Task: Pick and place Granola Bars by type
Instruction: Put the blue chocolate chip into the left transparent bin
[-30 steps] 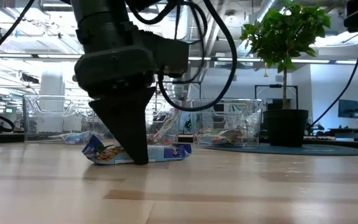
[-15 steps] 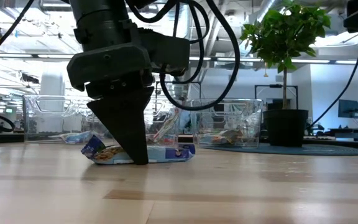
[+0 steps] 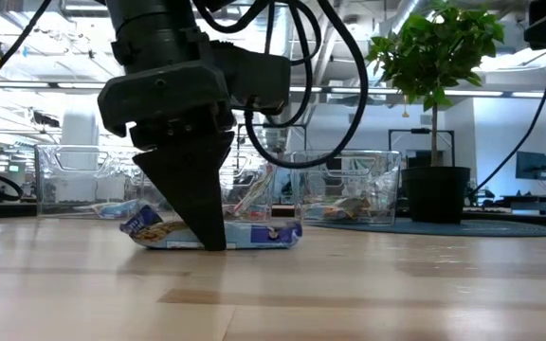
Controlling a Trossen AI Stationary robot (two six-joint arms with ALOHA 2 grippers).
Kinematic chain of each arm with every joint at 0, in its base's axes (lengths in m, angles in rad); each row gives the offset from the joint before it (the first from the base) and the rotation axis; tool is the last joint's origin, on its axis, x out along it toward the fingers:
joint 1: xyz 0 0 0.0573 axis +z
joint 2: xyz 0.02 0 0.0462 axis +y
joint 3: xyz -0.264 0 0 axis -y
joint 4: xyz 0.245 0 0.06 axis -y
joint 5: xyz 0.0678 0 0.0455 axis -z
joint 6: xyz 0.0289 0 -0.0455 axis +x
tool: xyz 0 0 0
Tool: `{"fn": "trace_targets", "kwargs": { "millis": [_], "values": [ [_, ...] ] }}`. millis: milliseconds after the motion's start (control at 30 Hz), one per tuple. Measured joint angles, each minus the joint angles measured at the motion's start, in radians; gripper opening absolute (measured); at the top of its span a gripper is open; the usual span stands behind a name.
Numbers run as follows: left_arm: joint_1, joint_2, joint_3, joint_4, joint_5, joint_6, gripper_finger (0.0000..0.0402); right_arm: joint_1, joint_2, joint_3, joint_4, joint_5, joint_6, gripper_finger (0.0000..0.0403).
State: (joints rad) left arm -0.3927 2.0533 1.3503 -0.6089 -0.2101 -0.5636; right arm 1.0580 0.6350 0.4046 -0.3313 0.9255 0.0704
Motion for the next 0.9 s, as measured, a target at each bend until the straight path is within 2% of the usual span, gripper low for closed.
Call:
{"fn": "trace_targets", "kwargs": {
  "millis": [400, 567, 667, 900],
  "values": [
    [0.003, 0.008, 0.114, -0.046, 0.005, 0.075, 0.0110, 0.000, 0.000, 0.000, 0.000, 0.000, 0.000, 0.0127],
    [0.002, 0.008, 0.163, -0.127, 0.001, 0.084, 0.0110, 0.000, 0.000, 0.000, -0.001, 0.000, 0.000, 0.0127],
    [0.003, 0.008, 0.205, -0.213, -0.028, 0.082, 0.0110, 0.000, 0.000, 0.000, -0.001, 0.000, 0.000, 0.0127],
    [0.004, 0.005, 0.344, -0.394, -0.169, 0.060, 0.0110, 0.000, 0.000, 0.000, -0.001, 0.000, 0.000, 0.0127]
  ]
}}
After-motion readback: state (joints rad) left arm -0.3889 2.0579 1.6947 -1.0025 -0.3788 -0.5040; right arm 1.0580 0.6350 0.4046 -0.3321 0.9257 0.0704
